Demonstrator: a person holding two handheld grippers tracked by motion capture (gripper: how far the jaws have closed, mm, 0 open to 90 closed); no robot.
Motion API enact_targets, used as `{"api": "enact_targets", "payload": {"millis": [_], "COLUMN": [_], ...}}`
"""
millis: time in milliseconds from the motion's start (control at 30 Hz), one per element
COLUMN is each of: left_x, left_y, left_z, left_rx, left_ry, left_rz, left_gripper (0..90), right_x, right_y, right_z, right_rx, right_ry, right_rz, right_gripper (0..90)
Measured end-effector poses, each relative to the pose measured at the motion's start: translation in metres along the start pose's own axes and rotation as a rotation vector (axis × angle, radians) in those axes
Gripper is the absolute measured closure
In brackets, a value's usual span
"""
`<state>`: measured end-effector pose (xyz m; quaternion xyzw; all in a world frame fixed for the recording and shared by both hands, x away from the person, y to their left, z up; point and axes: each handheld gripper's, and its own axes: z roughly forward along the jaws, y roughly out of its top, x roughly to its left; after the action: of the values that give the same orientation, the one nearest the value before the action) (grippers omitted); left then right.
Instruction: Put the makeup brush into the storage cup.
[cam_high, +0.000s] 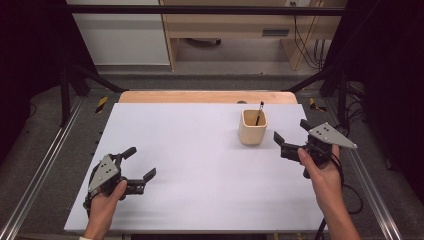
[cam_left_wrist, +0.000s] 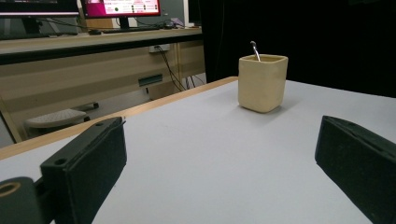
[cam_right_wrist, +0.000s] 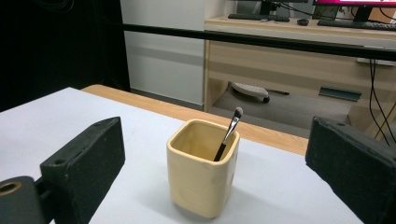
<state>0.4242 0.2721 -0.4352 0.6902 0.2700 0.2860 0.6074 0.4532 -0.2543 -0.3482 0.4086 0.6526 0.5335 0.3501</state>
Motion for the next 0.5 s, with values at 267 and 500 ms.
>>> {"api": "enact_targets", "payload": {"millis": [267, 500], "left_x": [0.005, 0.004], "left_y": [-0.010, -0.015], "left_z": [-0.007, -0.007], "left_rx": [-0.012, 0.002], "left_ry": [0.025, 0.024], "left_rz": [-0.025, -0.018], "left_gripper": [2.0, 2.0], "right_x": [0.000, 0.002], "right_y": [-0.011, -0.023], "right_z": [-0.007, -0.007], "right_rx": [0.012, 0.023], "right_ry": [-0.007, -0.009], "right_rz": [0.014, 0.027], "right_gripper": [4.6, 4.5]}}
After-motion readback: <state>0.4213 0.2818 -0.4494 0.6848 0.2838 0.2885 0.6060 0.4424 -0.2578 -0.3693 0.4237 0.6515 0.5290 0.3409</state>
